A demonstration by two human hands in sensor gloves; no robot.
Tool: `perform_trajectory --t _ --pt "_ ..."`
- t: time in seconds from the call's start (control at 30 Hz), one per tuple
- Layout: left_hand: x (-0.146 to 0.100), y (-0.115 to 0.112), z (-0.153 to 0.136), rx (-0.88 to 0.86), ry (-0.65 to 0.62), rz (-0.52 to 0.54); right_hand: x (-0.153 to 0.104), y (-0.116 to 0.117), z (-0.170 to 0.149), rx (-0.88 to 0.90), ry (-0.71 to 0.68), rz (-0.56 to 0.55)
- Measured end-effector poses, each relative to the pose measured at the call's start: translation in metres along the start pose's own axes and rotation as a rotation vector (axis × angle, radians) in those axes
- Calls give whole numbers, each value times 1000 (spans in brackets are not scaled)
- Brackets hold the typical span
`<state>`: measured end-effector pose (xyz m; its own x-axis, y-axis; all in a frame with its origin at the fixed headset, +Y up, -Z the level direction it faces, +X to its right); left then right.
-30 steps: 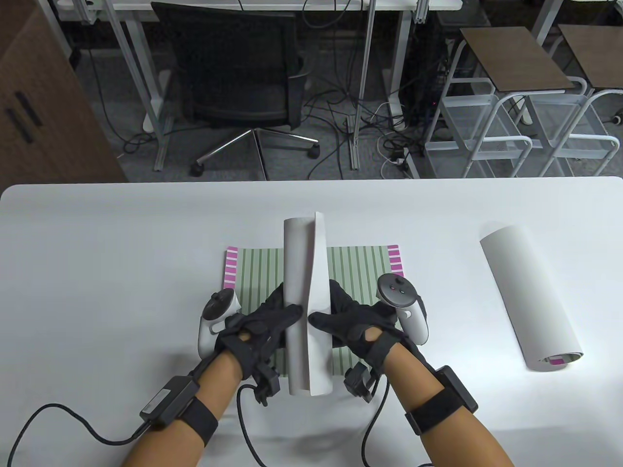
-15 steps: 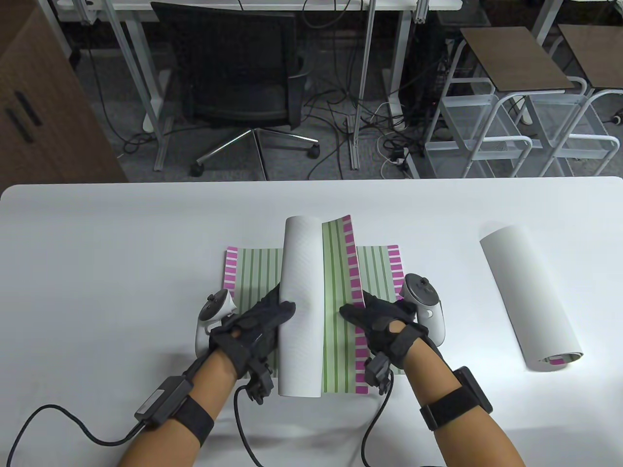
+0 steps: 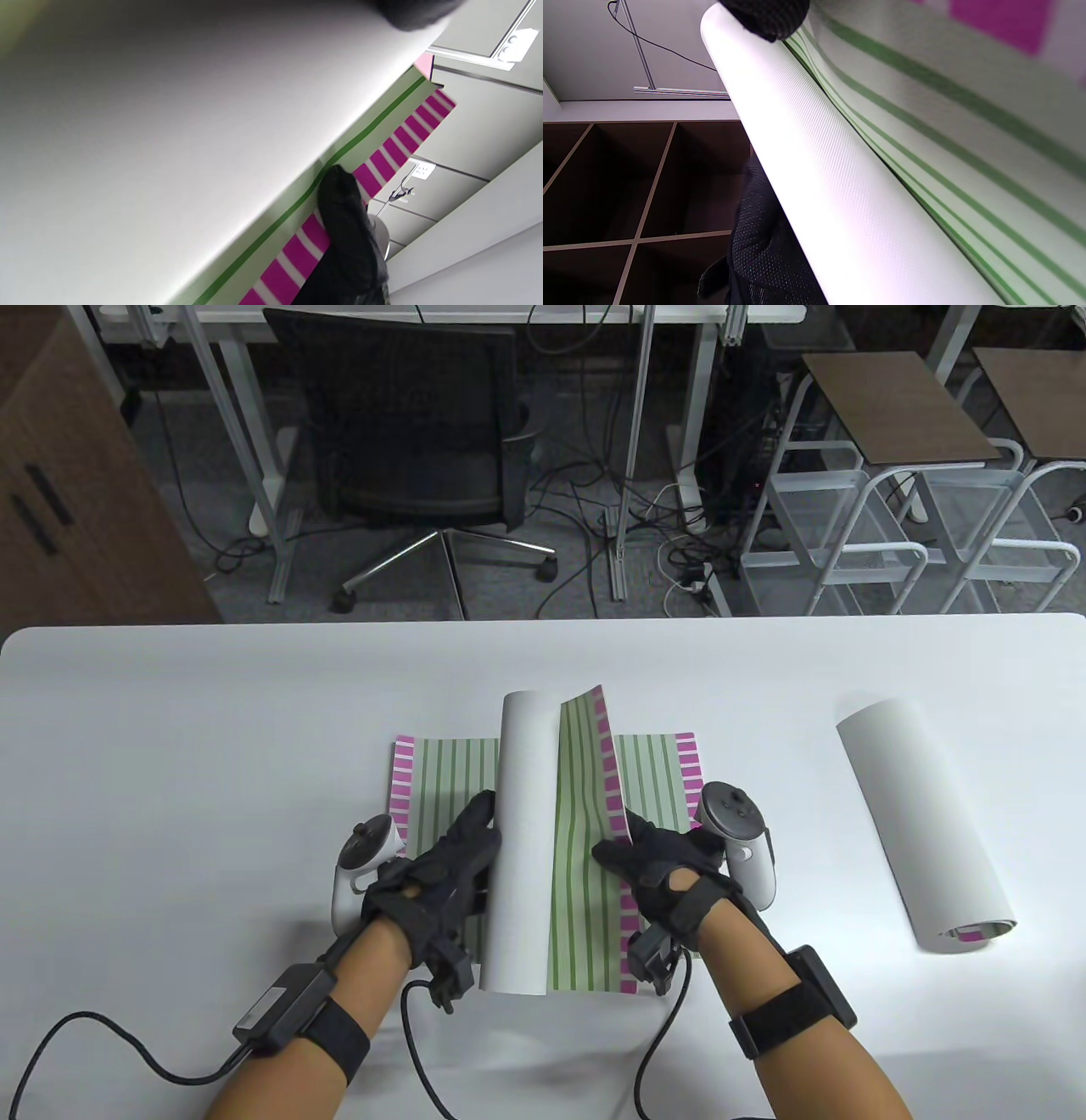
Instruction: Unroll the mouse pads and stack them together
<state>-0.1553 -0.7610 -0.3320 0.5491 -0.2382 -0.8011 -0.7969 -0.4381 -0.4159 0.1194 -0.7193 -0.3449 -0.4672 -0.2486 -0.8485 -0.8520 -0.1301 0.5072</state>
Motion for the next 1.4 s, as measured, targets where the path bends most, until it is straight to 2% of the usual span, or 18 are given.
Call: perform_trajectory --t 0.13,0.27,0.33,0.67,0.97,1.27,1.4 --pt "3 -5 -5 44 32 -30 -1 5 6 -24 -26 11" --pt "4 -2 -6 31 45 -5 -2 7 10 -54 -38 -10" --pt "3 0 -6 2 32 3 -3 4 11 -45 -48 -47" --pt "0 11 -4 -46 6 38 -6 -11 11 -18 -60 -57" --pt "1 9 -10 -25 49 -14 -5 -4 14 -48 -55 -39" --pt "1 12 -11 -41 39 63 -6 -7 17 -63 -63 -49" --pt "2 16 -7 -54 39 54 -7 -14 16 -42 -69 -64"
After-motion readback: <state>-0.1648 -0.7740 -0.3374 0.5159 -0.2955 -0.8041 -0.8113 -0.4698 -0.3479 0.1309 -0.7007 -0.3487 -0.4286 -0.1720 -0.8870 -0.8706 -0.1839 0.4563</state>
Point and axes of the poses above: the tracker on the back of each hand, its own z axis roughly to the thumb side, its own x axis roughly from the wrist to the fingertips, y = z × x, the point moved 1 cm from there along x, roughly from the wrist to the fingertips, and after that the axes turned 11 degrees about -x, right-handed, at the moved point
